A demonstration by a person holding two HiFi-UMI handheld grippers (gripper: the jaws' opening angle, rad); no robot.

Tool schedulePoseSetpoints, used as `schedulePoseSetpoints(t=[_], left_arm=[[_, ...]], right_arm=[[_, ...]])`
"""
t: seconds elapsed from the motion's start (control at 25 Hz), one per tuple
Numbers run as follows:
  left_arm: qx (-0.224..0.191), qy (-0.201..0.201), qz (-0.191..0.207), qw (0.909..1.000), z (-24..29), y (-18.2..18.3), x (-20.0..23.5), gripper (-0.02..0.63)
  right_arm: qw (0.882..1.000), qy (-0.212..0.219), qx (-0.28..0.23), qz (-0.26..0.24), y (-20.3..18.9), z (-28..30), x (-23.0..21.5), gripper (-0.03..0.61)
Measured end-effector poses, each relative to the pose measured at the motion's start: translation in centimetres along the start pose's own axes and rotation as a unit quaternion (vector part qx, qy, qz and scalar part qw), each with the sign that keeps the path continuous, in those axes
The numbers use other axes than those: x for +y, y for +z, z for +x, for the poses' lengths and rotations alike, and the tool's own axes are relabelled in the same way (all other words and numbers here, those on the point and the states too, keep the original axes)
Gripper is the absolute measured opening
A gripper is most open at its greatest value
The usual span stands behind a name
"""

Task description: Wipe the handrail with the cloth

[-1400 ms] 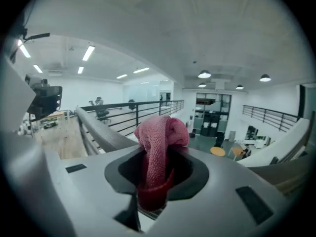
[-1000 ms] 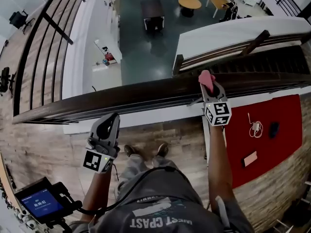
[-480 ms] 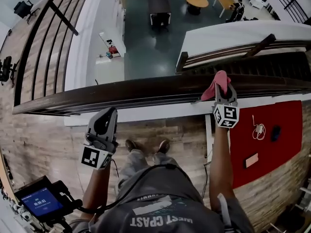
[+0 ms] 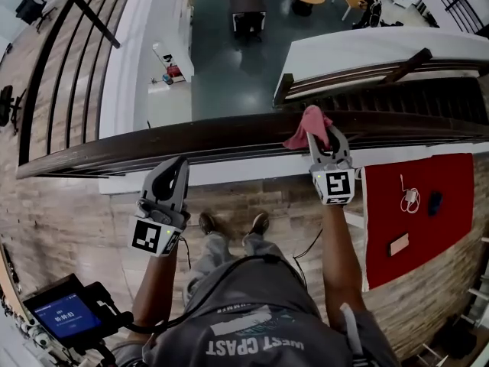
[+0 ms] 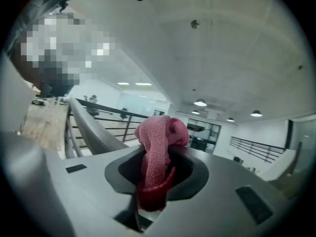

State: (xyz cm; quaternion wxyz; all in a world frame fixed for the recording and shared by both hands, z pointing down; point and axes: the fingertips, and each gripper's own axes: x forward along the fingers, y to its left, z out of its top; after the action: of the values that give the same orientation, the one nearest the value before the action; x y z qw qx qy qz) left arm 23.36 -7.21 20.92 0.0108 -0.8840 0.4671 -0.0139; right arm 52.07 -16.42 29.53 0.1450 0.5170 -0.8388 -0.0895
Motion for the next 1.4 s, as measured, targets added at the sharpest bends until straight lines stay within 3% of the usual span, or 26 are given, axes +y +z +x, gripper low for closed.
schedulePoseSetpoints(t=[0.08,0.16,0.24,0.44,0.56,0.64,0.76,0.88,0.96,1.08,1.16,1.24,1.32,1.4], left_arm=[[-0.001,0.013,-0.005,0.9999,-2.5,-0.1,4.2,0.005],[-0.004,0.024,-0.011,0.9996,-4.7,-0.4,7.4,0.006],[-0.004,0.028,-0.013,0.9995,-5.1,-0.6,8.0,0.006],[-0.01,0.014,-0.011,0.9998,-4.1,-0.1,6.8,0.006],[-0.02,0.005,-0.003,0.9998,-4.0,0.4,6.3,0.006],[-0.021,0.005,0.004,0.9998,-4.3,0.4,6.3,0.006],[-0.014,0.015,0.003,0.9998,-5.4,-0.3,7.1,0.006],[0.005,0.02,-0.014,0.9997,-5.5,-1.1,7.1,0.006],[0.001,0.011,-0.018,0.9998,-5.7,-1.3,6.9,0.006],[-0.011,-0.005,-0.029,0.9995,-7.8,-1.6,9.3,0.006],[-0.008,-0.006,-0.036,0.9993,-8.7,-1.7,10.4,0.006],[-0.009,-0.008,-0.034,0.9994,-9.5,-1.5,10.6,0.006],[-0.011,-0.006,-0.025,0.9996,-11.8,-1.1,12.8,0.006],[-0.027,0.0,-0.012,0.9996,-14.3,0.0,15.8,0.006]], right_arm=[[0.996,-0.073,0.033,0.032,-0.7,-0.2,-2.5,0.084],[0.992,-0.092,0.061,0.064,-1.6,0.8,-1.8,0.084],[0.994,-0.061,0.058,0.066,-1.3,2.5,1.1,0.084],[0.996,0.076,0.03,0.02,3.0,7.0,13.9,0.084],[0.994,0.097,0.038,0.034,3.2,6.7,14.8,0.084],[0.997,0.049,0.043,0.04,2.3,4.7,10.9,0.084],[0.994,-0.062,0.06,0.074,-0.5,1.0,3.1,0.084],[0.987,-0.086,0.08,0.111,-3.3,0.6,0.7,0.084],[0.99,-0.064,0.069,0.106,-2.5,2.1,3.4,0.084],[0.995,0.004,0.041,0.086,1.9,6.4,13.3,0.084],[0.995,0.055,0.03,0.08,4.1,8.5,19.0,0.084],[0.992,0.091,0.034,0.083,4.6,9.0,22.0,0.084],[0.99,0.097,0.043,0.09,5.4,9.1,23.7,0.084],[0.994,0.059,0.045,0.075,7.0,8.6,22.9,0.084]])
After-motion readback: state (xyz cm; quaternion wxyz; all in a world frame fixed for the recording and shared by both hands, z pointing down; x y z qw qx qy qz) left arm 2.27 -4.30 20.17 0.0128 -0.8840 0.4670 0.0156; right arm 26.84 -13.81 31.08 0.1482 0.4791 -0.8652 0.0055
